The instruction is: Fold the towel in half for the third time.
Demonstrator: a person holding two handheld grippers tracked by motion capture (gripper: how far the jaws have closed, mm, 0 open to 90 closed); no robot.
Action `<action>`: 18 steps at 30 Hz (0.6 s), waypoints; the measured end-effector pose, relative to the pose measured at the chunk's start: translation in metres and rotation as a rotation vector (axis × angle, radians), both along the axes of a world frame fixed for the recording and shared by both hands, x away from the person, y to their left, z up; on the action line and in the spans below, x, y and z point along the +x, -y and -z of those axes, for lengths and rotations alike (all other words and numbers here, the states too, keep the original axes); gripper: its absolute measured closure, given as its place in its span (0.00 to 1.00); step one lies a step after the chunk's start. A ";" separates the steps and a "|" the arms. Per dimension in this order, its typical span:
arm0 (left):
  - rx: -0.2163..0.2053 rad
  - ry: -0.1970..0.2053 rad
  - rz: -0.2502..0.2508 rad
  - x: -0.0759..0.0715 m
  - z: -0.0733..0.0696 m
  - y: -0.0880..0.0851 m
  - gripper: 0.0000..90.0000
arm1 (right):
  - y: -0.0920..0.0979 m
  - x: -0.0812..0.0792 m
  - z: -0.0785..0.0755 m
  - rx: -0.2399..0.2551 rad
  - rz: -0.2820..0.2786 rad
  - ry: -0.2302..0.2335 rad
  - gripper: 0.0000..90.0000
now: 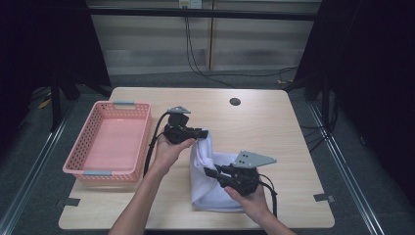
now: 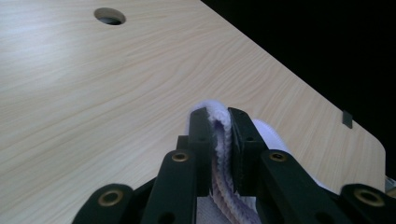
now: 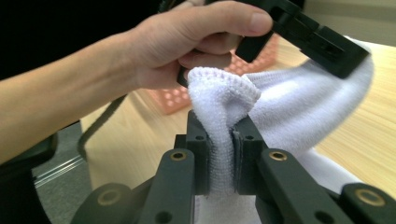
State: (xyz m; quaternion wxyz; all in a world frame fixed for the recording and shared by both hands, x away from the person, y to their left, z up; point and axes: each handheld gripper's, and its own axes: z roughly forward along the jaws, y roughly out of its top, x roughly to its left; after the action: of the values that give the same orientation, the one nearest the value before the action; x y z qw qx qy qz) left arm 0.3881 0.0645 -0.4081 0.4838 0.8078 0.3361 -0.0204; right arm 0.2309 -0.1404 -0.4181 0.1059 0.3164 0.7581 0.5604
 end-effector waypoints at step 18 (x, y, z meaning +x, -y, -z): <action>0.095 -0.058 0.113 -0.009 0.055 0.091 0.88 | 0.055 -0.028 0.048 -0.145 0.071 -0.120 0.85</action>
State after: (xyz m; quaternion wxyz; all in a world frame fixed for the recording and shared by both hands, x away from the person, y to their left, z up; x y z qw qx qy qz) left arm 0.3796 -0.0267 -0.4635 0.4332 0.8465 0.3045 -0.0550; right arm 0.2034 -0.1955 -0.4659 0.1027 0.3676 0.7899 0.4800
